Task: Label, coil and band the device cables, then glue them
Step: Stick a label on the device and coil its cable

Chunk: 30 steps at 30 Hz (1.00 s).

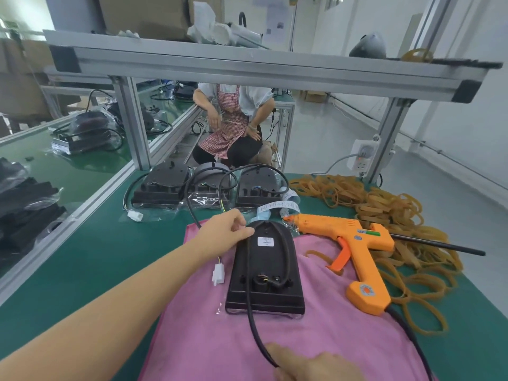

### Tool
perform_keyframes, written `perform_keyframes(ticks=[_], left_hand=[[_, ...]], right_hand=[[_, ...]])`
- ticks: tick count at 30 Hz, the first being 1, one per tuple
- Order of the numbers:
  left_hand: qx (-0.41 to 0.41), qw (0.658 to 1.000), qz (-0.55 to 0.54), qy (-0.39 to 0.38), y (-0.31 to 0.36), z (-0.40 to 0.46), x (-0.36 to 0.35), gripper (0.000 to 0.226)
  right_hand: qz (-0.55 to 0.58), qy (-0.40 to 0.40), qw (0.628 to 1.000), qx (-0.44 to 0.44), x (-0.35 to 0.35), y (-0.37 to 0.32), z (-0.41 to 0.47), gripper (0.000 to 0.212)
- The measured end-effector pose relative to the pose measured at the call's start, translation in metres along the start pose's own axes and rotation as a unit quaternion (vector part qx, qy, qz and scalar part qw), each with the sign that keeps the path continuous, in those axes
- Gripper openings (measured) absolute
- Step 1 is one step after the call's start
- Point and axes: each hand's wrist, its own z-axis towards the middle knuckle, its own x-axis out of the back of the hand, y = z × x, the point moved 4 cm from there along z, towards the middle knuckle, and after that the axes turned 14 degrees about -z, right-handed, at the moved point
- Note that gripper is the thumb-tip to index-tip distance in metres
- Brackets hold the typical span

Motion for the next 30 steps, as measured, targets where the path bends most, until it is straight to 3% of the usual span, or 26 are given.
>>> perform_keyframes(ticks=[3,5,8,11,14,17,21,26,30], left_hand=[[-0.12,0.992,-0.036,0.002,0.02,-0.02,0.007,0.016],[-0.159,0.984,-0.049,-0.066,0.022,-0.042,0.001,0.015],[-0.175,0.973,-0.057,-0.137,0.005,-0.075,-0.014,0.037],[-0.179,0.974,-0.079,-0.113,-0.015,-0.092,-0.019,0.065],[-0.268,0.96,-0.027,-0.076,-0.015,-0.102,-0.024,0.044],[-0.321,0.947,0.025,-0.004,-0.011,-0.108,-0.025,0.042],[-0.351,0.93,0.11,0.023,-0.01,-0.112,-0.026,0.044],[-0.369,0.912,0.178,0.028,-0.012,-0.113,-0.025,0.035],[-0.385,0.9,0.201,0.033,-0.01,-0.113,-0.027,0.031]], right_hand=[[-0.09,-0.033,0.995,0.008,0.007,0.007,-0.009,0.055],[-0.157,-0.036,0.986,0.047,0.016,0.004,-0.01,0.047],[-0.176,0.001,0.982,0.064,0.024,0.013,-0.011,0.049],[-0.227,0.065,0.97,0.064,0.032,0.024,-0.023,0.041],[-0.227,0.151,0.961,0.049,0.046,0.034,-0.03,0.039],[-0.22,0.145,0.964,0.045,0.052,0.038,-0.025,0.044],[-0.236,0.231,0.943,0.04,0.083,0.036,-0.048,0.02],[-0.325,0.351,0.876,0.057,0.128,0.029,-0.027,0.02],[-0.417,0.425,0.796,0.114,0.151,0.005,0.004,0.023]])
